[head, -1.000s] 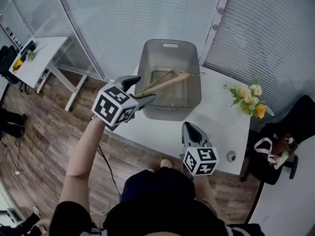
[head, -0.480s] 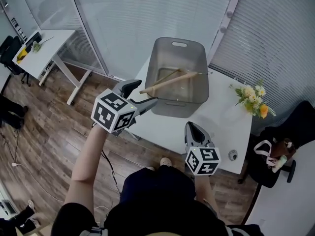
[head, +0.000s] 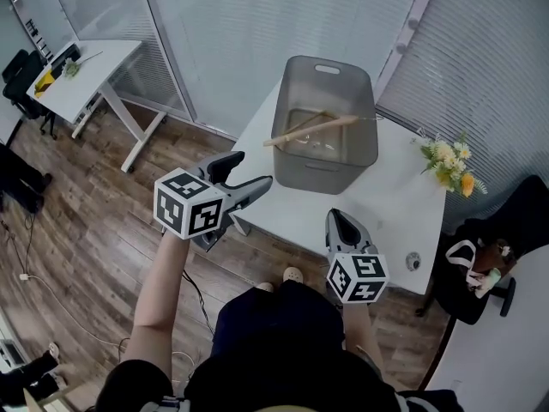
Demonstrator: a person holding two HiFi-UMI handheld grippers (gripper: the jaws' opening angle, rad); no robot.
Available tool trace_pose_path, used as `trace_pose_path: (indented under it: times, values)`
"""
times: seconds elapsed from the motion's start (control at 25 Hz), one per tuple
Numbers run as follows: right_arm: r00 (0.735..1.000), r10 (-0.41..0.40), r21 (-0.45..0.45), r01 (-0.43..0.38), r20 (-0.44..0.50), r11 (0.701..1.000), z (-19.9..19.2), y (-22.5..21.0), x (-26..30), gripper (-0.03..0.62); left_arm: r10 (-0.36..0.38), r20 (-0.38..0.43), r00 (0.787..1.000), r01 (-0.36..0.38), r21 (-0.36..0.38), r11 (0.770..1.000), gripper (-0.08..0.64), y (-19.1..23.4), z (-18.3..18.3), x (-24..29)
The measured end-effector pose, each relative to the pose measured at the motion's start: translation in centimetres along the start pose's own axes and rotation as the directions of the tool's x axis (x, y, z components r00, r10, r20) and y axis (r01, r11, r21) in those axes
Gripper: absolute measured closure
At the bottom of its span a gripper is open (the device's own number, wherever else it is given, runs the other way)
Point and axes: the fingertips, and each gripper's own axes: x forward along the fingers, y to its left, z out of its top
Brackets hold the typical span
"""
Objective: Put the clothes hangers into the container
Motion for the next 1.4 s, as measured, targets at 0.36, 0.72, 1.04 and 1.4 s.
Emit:
trace_pose_path:
  times: [0.36, 0.72, 1.04, 1.4]
  values:
    - [1.0, 0.002, -0.008, -0.002, 0.01, 1.0, -1.0, 2.3, -1.2, 0.561, -0.04, 0.027, 0.999, 0.045, -0.2, 0.979, 0.302, 0.0, -4.2, -3.3]
    - [0.997, 0.05, 0.026, -0.051, 0.061, 0.998, -0.7, 3.4, -1.4, 0.563, -0.002, 0.119, 0.993, 0.041, -0.325, 0.945, 0.454, 0.8, -6.7, -5.0]
    - [0.994, 0.087, 0.036, -0.089, 0.063, 0.995, -0.2, 2.3, -1.1, 0.563, 0.094, 0.237, 0.967, -0.026, -0.277, 0.96, 0.541, 0.2, -7.3, -5.7]
    - [0.985, 0.145, 0.01, -0.146, 0.097, 0.989, 1.5, 0.0, -1.8, 0.563, 0.256, 0.205, 0.945, -0.238, -0.107, 0.965, 0.549, -3.8, -9.2, -3.4]
